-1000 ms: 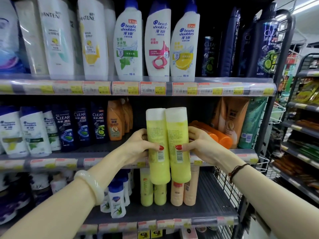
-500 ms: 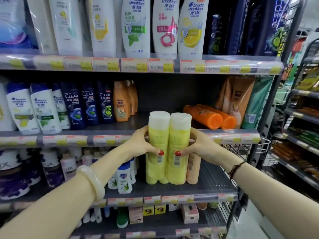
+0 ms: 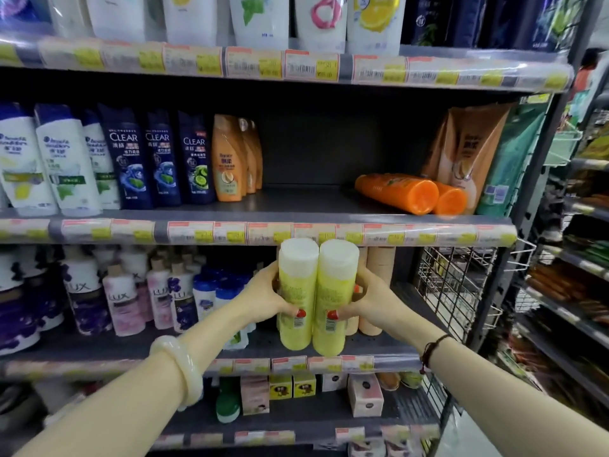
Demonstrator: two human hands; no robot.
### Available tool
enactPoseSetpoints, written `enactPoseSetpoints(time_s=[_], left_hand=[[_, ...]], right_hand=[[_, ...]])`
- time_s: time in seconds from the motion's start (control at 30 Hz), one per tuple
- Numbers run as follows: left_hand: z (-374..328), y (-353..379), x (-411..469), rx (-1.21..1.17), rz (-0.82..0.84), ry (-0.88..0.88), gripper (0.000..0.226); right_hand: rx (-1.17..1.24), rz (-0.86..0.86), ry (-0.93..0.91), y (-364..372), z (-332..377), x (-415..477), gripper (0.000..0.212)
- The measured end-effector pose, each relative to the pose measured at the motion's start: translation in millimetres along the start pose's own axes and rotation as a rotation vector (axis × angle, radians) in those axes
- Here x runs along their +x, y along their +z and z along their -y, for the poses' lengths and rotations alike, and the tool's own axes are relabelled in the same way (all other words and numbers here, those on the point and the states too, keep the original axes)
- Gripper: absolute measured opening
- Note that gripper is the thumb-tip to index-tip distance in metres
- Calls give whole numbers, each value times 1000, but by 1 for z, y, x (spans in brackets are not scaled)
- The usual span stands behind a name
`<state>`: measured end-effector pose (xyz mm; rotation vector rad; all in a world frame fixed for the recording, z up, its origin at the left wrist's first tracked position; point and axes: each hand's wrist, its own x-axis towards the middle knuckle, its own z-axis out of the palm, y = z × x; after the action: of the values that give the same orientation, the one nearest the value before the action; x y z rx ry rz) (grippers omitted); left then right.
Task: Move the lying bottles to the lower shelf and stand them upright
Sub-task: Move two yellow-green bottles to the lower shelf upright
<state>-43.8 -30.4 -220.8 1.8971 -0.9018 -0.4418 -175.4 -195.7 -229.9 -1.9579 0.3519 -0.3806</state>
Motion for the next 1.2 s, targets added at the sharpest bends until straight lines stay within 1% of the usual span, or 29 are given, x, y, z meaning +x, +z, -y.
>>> enactPoseSetpoints(time_s=[0.13,0.23,0.4,0.5,0.73,0.83,0.93,1.1,1.2], left_hand=[[24,16,10,4,-51,-1,79],[40,23,19,4,-86,-5,81],[63,28,33,-17,-148,-11,82],[70,27,42,-20,-153,-8,78],[76,21,57,-29,-152,-25,71],[76,18,61,-18,-134,-37,74],[76,17,64,-5,-138,-53,79],[81,18,67,-14,-165,-83,72],[88,22,67,-7,-177,-104,74]], right_hand=[[-45,-56,-17,10,-32,12,73],[-14,-79,-34,19,-53,25,72],[21,-95,-97,30,-70,42,69],[13,-90,-110,32,-80,53,69],[26,-116,-84,35,-91,71,70],[-1,-114,-78,38,-91,78,72],[-17,-115,-65,39,-88,83,69],[-19,-126,-23,43,-87,88,68],[-21,-122,-3,44,-87,89,67]])
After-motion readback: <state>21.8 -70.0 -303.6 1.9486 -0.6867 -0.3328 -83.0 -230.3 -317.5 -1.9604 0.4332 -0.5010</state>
